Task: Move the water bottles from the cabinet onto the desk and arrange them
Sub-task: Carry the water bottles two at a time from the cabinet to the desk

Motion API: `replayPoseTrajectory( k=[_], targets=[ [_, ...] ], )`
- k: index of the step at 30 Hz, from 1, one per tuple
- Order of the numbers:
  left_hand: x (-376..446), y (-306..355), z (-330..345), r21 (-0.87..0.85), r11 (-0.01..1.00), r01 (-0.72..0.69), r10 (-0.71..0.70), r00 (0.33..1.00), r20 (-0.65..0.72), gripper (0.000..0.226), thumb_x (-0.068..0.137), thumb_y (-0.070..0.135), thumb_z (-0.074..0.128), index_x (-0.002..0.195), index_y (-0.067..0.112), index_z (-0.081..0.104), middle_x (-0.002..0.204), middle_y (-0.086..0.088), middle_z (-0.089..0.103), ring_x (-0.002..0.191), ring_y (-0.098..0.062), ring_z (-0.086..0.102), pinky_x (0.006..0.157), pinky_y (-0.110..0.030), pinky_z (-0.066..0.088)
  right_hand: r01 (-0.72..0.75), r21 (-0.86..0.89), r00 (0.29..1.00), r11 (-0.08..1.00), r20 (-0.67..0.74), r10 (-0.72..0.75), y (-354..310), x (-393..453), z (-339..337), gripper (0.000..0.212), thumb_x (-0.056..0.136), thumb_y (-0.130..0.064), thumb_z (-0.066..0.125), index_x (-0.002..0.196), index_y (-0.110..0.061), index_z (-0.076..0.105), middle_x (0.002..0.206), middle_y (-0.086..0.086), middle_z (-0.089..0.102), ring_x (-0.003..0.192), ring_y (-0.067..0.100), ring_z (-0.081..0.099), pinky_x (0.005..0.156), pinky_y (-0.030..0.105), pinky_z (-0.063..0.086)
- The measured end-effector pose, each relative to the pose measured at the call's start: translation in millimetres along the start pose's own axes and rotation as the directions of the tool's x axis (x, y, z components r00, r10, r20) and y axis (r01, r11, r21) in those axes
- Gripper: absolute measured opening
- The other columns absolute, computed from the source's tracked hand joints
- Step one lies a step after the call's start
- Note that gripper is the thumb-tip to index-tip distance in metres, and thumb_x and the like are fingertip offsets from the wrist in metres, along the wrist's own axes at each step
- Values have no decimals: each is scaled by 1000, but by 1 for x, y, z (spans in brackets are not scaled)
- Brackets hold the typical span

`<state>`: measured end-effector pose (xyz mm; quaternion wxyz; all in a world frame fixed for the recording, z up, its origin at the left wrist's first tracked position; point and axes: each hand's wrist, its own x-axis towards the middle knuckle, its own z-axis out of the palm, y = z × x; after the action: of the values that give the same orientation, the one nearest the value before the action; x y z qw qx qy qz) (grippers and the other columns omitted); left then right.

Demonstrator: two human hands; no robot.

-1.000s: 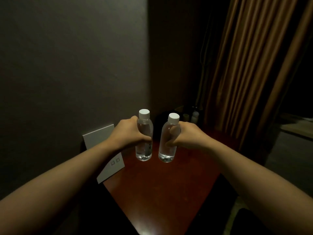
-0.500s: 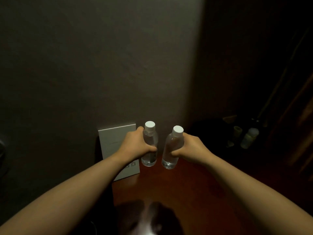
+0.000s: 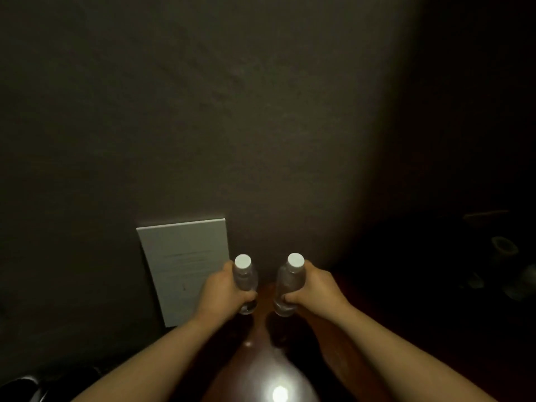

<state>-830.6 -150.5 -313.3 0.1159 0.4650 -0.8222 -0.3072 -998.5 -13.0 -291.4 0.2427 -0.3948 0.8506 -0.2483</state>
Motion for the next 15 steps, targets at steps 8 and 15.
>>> replayPoseTrajectory(
  k=[8, 15],
  targets=[
    [35, -29, 61, 9, 997, 83, -83, 997, 5, 59, 62, 39, 83, 106, 18, 51, 96, -7, 72, 91, -31, 68, 65, -31, 47, -40, -8, 995, 999, 95, 41, 44, 63, 51, 58, 59, -40, 80, 107, -21, 54, 103, 1, 71, 95, 22, 67, 72, 27, 51],
    [49, -37, 89, 33, 997, 77, -77, 997, 5, 58, 64, 43, 80, 105, 16, 49, 92, -9, 71, 86, -34, 67, 60, -32, 45, 6, -4, 994, 1000, 107, -6, 50, 89, 72, 47, 71, -40, 75, 103, -13, 53, 104, 12, 70, 97, 35, 65, 70, 32, 48]
  ],
)
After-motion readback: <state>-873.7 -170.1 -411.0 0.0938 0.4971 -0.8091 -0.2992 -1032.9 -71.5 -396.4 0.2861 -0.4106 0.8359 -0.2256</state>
